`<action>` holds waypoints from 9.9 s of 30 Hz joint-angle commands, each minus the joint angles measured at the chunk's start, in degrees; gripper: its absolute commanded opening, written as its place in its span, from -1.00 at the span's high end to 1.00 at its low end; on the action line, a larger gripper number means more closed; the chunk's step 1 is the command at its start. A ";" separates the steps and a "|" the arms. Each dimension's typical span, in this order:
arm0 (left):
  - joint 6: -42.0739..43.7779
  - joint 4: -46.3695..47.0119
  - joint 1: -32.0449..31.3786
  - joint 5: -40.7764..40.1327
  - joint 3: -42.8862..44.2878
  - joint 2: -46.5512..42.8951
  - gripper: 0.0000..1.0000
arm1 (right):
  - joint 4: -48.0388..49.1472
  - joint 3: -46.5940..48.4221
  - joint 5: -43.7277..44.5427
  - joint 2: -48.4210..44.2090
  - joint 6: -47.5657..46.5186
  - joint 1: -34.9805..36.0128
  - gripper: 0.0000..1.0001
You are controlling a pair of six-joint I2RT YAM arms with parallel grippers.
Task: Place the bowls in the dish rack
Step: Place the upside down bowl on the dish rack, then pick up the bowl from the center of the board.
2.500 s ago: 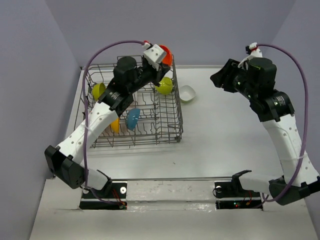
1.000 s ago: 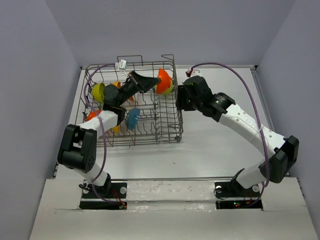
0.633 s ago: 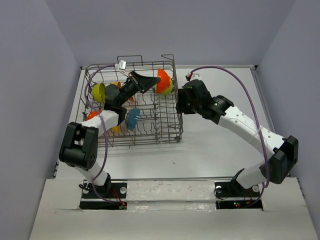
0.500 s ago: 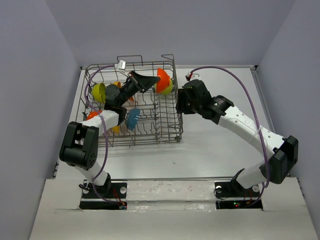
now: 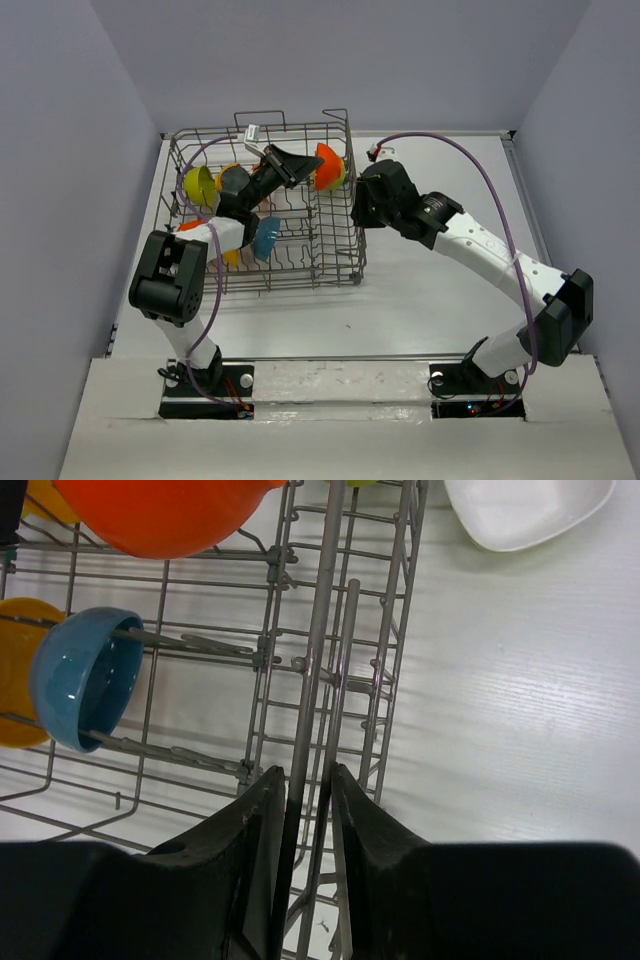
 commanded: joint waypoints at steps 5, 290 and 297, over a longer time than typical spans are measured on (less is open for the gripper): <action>0.91 4.59 -1.58 -0.95 3.81 2.21 1.00 | 0.86 1.80 -0.39 1.62 -0.33 0.64 0.56; 43.18 -60.44 -8.78 -27.93 16.03 -14.12 0.32 | -3.18 16.74 17.25 0.40 -2.62 1.69 -0.31; 42.30 -58.16 -8.70 -28.20 13.13 -16.58 0.29 | 0.32 16.12 15.81 -2.33 -2.01 -8.04 -0.33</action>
